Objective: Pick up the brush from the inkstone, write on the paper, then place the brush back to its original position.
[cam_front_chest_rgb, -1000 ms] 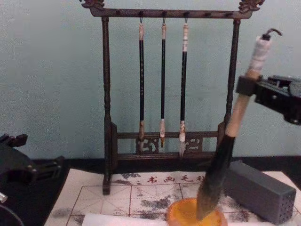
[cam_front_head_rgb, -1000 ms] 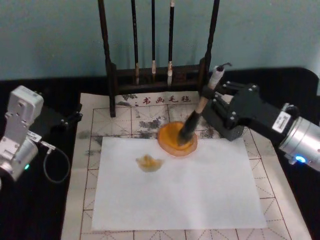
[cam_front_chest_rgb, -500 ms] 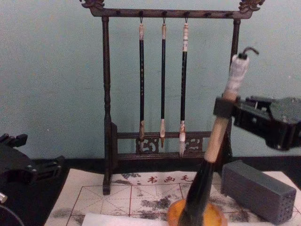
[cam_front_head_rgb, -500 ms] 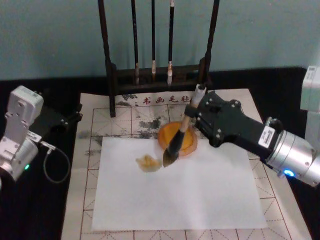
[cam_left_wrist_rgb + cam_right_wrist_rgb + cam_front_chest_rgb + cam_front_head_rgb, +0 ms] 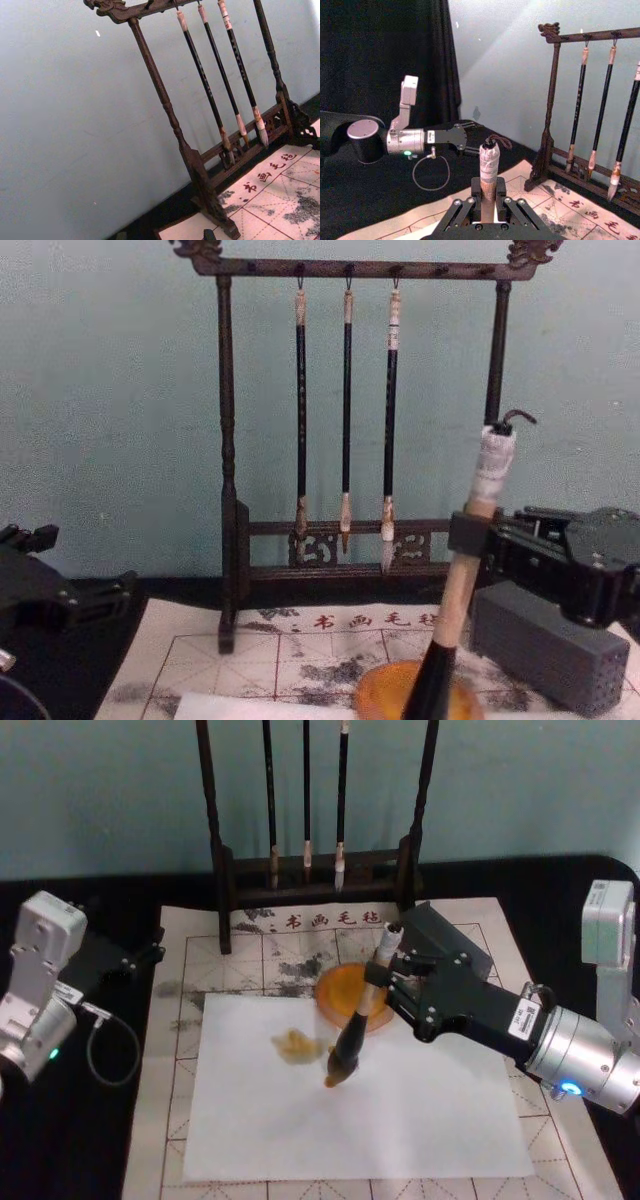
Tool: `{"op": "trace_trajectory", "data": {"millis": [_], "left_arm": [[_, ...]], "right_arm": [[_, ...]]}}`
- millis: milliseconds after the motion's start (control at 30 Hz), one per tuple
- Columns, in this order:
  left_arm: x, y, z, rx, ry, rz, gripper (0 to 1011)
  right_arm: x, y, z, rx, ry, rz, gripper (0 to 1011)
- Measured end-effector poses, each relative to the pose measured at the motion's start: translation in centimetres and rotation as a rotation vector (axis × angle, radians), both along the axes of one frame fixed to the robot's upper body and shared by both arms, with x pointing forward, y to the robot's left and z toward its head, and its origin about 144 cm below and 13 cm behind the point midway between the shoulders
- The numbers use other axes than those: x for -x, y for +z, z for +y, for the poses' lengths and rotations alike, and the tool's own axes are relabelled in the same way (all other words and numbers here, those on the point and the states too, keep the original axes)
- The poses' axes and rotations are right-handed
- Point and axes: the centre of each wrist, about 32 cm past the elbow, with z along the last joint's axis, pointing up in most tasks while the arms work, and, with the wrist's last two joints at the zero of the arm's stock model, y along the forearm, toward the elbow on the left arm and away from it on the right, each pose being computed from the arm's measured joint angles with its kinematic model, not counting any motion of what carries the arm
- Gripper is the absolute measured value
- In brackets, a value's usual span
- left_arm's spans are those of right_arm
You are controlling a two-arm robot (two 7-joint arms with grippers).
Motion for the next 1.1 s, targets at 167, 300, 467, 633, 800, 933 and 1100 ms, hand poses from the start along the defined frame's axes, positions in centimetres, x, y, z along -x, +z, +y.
{"op": "trace_trajectory", "data": {"millis": [167,300,467,633,800,933,1100], "left_arm": [[0.0,0.0,0.0,0.0,0.0,0.0,1001],[0.0,0.0,0.0,0.0,0.0,0.0,1001],[0.0,0.0,0.0,0.0,0.0,0.0,1001],[0.0,0.0,0.0,0.0,0.0,0.0,1001],[0.0,0.0,0.0,0.0,0.0,0.0,1001],[0.0,0.0,0.0,0.0,0.0,0.0,1001],[0.0,0.0,0.0,0.0,0.0,0.0,1001]], "right_arm": [[0.0,-0.1,-0.2,0.006,-0.01,0.003,185],[0.1,-0.1,-0.6,0.012,-0.022,0.002,185],[0.4,0.1,-1.1,0.017,-0.032,-0.002,185],[0.9,0.3,-1.7,0.024,-0.045,-0.004,185],[1.1,0.4,-2.2,0.027,-0.065,-0.009,185],[1.3,0.6,-2.8,0.03,-0.083,-0.016,185],[1.6,0.8,-3.3,0.034,-0.099,-0.022,185]]}}
